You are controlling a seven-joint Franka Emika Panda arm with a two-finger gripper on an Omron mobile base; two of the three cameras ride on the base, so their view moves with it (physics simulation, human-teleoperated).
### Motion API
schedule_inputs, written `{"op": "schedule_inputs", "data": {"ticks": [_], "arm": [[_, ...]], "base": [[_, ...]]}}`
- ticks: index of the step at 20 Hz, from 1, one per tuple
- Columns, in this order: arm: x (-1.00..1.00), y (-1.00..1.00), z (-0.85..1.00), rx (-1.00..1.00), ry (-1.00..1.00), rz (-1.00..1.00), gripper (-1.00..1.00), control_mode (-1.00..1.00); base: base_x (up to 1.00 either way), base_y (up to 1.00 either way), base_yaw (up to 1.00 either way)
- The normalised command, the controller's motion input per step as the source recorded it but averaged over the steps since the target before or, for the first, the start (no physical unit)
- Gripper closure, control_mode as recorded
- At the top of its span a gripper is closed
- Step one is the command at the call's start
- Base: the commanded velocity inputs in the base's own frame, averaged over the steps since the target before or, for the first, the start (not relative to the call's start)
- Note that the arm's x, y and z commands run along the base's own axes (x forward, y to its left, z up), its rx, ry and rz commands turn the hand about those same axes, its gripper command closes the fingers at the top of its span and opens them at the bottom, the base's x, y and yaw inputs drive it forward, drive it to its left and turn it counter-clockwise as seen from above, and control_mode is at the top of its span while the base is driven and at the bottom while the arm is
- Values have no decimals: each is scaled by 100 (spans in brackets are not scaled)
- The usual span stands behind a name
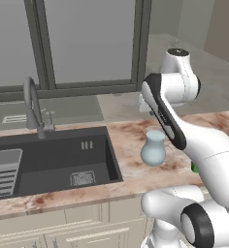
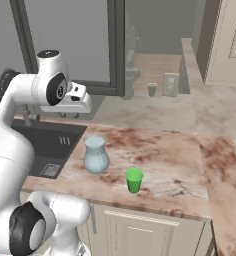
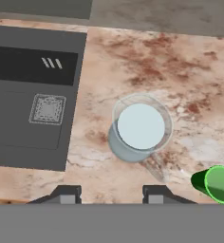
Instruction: Place the pitcher and cup on the dining counter for serving.
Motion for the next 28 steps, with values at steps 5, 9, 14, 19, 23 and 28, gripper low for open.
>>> {"op": "schedule_inputs", "data": {"ticks": [5, 9, 14, 19, 23, 28], "arm": [[-7, -18, -4, 1, 0, -1, -100, -100], [-9, -59, -19, 1, 0, 1, -100, -100], [-28, -69, -53, 1, 5, 23, -100, -100], [-7, -41, -71, 0, 12, 29, -100, -100], [5, -4, -66, 5, 8, 11, -100, -100], [31, -3, -33, 4, 5, 3, -100, -100]], "base": [[0, 0, 0], [0, 0, 0], [0, 0, 0], [0, 0, 0], [0, 0, 0], [0, 0, 0]]}}
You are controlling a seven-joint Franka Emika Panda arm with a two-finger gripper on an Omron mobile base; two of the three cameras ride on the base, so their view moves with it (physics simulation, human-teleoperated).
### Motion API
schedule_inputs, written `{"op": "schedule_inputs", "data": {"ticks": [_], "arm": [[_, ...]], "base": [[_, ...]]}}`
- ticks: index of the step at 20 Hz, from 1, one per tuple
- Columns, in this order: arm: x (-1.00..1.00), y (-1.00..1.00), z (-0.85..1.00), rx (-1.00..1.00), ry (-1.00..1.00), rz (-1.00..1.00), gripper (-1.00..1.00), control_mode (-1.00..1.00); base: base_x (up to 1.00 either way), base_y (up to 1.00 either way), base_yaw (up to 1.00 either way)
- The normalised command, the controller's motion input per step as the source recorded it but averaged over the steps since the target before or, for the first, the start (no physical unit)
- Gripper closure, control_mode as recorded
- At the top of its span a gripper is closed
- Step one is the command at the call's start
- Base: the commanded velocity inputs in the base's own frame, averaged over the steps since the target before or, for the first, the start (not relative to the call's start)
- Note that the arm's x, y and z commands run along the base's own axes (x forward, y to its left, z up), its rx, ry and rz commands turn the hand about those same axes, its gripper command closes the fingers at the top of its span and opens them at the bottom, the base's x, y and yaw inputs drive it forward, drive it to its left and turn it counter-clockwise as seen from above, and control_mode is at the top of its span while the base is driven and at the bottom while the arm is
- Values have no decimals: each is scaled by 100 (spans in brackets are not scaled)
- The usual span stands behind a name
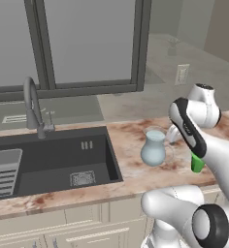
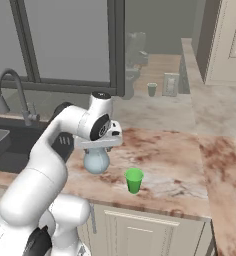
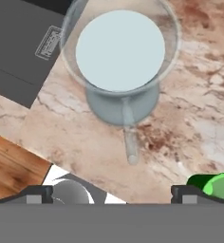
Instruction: Place the pitcher and cup on the dining counter for serving.
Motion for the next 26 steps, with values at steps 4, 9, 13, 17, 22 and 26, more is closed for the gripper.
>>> {"op": "schedule_inputs", "data": {"ticks": [4, 9, 13, 17, 22, 26], "arm": [[14, -8, -44, 0, 5, 0, -100, -100], [18, -13, -52, 0, 2, 0, -100, -100], [17, -11, -30, 3, 0, 1, -100, -100], [18, 0, -28, 8, 0, 0, -100, -100], [31, 0, -27, 9, 0, 0, -100, -100], [35, 0, -22, 7, 0, 0, -100, -100]], "base": [[0, 0, 0], [0, 0, 0], [0, 0, 0], [0, 0, 0], [0, 0, 0], [0, 0, 0]]}}
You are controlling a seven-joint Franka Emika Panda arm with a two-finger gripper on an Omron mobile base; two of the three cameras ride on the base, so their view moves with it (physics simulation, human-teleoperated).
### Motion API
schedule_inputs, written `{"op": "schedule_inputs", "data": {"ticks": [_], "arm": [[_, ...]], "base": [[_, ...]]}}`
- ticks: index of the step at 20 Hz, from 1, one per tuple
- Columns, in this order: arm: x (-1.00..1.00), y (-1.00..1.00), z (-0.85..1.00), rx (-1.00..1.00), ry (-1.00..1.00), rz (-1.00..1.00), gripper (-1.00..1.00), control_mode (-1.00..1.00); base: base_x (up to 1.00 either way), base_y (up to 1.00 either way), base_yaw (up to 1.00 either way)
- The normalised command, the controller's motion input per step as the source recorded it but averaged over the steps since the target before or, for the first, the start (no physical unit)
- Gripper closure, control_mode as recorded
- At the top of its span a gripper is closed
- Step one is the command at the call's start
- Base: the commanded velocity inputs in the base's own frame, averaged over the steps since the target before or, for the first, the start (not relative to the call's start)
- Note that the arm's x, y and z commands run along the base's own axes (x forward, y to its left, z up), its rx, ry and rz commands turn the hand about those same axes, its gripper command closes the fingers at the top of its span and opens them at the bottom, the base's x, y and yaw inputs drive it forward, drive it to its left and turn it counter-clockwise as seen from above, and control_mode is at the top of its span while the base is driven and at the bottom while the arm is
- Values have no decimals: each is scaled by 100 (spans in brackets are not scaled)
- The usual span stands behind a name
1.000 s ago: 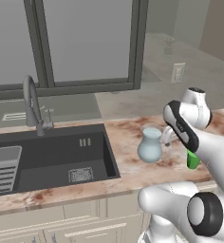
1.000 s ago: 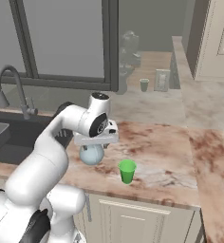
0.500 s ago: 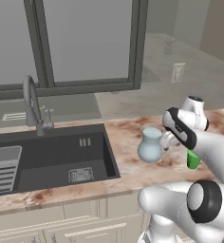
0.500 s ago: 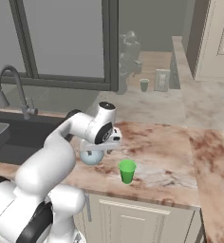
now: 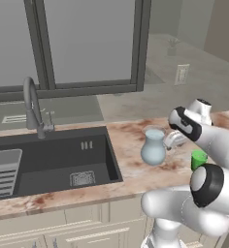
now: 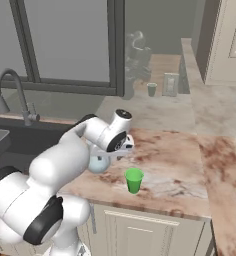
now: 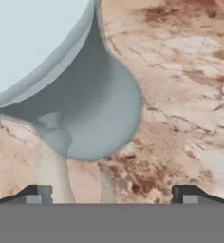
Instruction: Place the pitcher and cup on the dining counter for serving.
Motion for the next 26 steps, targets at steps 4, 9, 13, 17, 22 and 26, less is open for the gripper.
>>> {"op": "schedule_inputs", "data": {"ticks": [4, 9, 13, 17, 22, 26], "arm": [[35, 0, -16, 1, 0, 0, -100, -100], [-1, 14, -45, 0, 0, 4, 100, -100], [1, 9, -20, 0, 0, 3, 100, -100], [0, 1, -1, 0, 0, 0, 100, -100], [-14, 11, 0, 0, 0, 2, 100, -100], [-48, 24, 0, 0, 0, 0, 100, -100]], "base": [[0, 0, 0], [0, 0, 0], [0, 0, 0], [0, 0, 0], [0, 0, 0], [0, 0, 0]]}}
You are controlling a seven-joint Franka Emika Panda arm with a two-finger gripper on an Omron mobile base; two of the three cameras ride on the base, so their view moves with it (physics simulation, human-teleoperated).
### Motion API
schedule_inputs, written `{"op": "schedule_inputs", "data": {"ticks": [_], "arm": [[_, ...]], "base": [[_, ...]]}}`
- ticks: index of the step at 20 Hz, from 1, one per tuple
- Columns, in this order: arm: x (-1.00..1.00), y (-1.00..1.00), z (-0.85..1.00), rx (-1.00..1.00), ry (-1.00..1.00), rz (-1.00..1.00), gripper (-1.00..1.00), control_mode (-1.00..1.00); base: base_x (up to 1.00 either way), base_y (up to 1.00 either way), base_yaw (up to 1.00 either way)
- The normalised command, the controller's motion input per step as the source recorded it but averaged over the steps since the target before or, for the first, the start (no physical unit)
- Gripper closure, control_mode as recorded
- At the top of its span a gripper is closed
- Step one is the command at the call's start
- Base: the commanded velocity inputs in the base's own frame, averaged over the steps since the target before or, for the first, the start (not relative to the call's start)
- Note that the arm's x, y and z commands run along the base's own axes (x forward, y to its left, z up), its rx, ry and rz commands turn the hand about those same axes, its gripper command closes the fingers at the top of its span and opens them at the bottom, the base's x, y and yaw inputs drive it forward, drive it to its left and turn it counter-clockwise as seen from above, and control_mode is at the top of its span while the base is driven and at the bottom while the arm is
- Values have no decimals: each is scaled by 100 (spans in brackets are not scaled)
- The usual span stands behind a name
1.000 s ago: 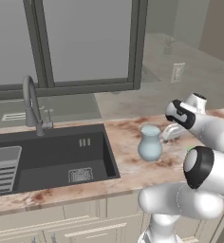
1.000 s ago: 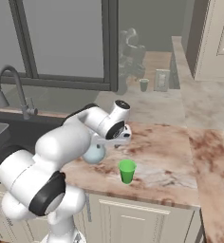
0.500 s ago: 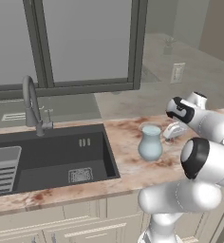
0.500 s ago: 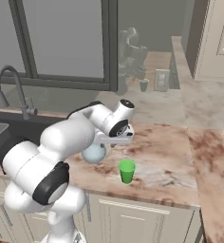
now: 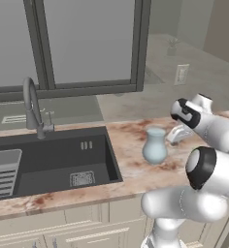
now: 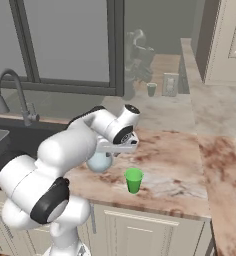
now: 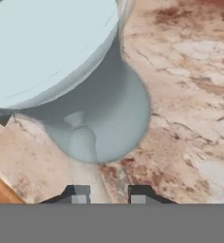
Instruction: Place the pitcher and cup on the dining counter for serving.
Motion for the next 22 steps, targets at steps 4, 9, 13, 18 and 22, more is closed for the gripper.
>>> {"op": "schedule_inputs", "data": {"ticks": [4, 9, 13, 18, 22], "arm": [[-71, 32, 18, 0, -13, 0, 100, -100], [-73, 43, 58, 0, -28, 0, 100, -100], [-40, 70, 86, 0, -31, -3, 100, -100], [-30, 69, 99, 0, -30, -12, 100, -100], [-35, 46, 99, 12, -30, -18, 100, -100]], "base": [[0, 0, 0], [0, 0, 0], [0, 0, 0], [0, 0, 0], [0, 0, 0]]}}
